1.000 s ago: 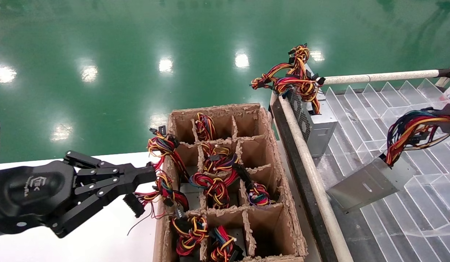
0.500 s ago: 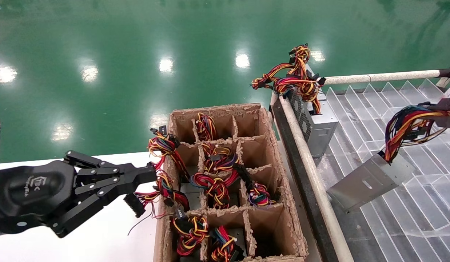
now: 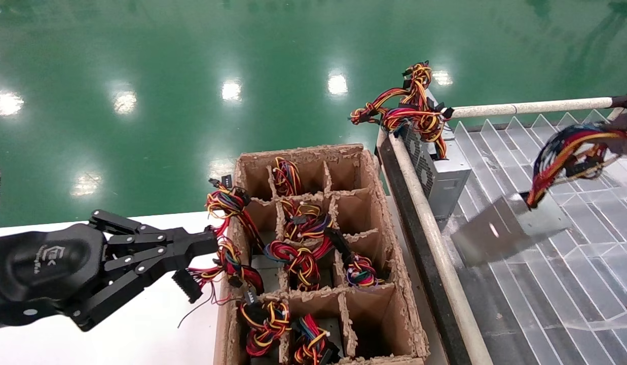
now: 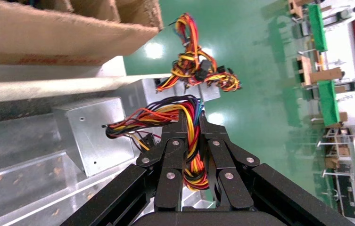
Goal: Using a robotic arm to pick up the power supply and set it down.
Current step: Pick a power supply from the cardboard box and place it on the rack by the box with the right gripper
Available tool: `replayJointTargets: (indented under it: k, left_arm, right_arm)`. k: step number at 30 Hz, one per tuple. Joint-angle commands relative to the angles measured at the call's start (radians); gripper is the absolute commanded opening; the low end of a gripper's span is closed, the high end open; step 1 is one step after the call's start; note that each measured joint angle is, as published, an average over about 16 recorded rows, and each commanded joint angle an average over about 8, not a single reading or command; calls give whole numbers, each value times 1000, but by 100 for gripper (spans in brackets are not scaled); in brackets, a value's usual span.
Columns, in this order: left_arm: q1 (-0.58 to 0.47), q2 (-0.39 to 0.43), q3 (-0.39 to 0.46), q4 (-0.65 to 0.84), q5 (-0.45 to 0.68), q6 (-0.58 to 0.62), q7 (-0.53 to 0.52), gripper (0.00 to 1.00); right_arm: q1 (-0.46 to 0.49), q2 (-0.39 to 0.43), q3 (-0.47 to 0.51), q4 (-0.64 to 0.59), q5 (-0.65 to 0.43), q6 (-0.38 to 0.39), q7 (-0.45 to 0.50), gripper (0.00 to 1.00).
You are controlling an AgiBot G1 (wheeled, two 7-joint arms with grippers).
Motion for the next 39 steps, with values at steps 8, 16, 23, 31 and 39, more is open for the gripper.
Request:
replayJointTargets:
  k: [8,16,23,31,39]
  left_arm:
    - [0,0,0,0,0,0,0,0]
    - [0,0,0,0,0,0,0,0]
    - [0,0,0,0,0,0,0,0]
    - [0,0,0,0,0,0,0,0]
    - [0,0,0,0,0,0,0,0]
  right_arm:
    - [-45,-32,-1,-14,22,82,0,0]
    - [-96,-53,-4,-36,41,161,9,0]
    - [-113,-70,-13,-35,12,217,42,0]
    - [-112,-70,-16,-21,-17,250,85,0]
    - [-111,-70,-19,-12,-27,259,116,0]
